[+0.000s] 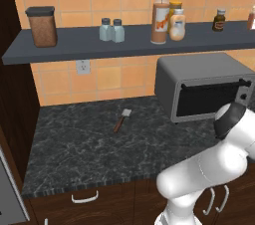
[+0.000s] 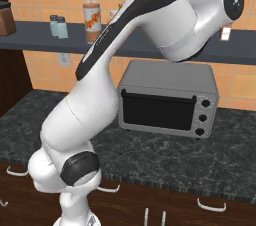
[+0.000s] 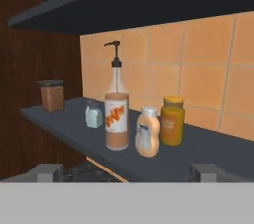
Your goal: Put the shaker and condiment bottle from the counter next to their counterparts in the cabinet.
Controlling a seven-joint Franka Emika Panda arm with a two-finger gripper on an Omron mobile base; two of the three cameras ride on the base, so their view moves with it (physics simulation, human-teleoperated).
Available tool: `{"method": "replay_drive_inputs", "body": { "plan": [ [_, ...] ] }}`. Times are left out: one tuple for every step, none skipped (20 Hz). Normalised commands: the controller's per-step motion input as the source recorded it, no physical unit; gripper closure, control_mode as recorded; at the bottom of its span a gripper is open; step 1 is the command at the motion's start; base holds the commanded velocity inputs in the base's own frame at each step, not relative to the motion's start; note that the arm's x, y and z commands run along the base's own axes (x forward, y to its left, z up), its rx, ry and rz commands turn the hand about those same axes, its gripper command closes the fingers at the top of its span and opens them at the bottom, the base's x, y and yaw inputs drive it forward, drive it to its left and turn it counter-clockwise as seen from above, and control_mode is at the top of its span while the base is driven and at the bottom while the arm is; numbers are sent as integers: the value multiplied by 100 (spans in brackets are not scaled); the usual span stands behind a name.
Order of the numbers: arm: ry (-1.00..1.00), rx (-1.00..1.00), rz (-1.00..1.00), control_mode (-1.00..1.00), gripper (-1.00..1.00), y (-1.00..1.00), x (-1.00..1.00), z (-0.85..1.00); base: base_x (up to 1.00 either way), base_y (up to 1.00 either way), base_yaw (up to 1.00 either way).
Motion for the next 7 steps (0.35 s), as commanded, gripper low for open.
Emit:
{"method": "replay_drive_inputs", "body": {
  "plan": [
    [-2, 1, -8, -100, -100, -29, -100, 0, 0, 0, 0],
    [-3, 0, -6, -100, -100, -26, -100, 0, 0, 0, 0],
    [-3, 0, -5, -100, -100, -26, -100, 0, 0, 0, 0],
    [-2, 0, -5, -100, -100, -26, -100, 0, 0, 0, 0],
    [-3, 0, -5, -100, -100, -24, -100, 0, 0, 0, 0],
    [-3, 0, -5, -100, -100, -24, -100, 0, 0, 0, 0],
    [-3, 0, -6, -100, -100, -21, -100, 0, 0, 0, 0]
  ]
}}
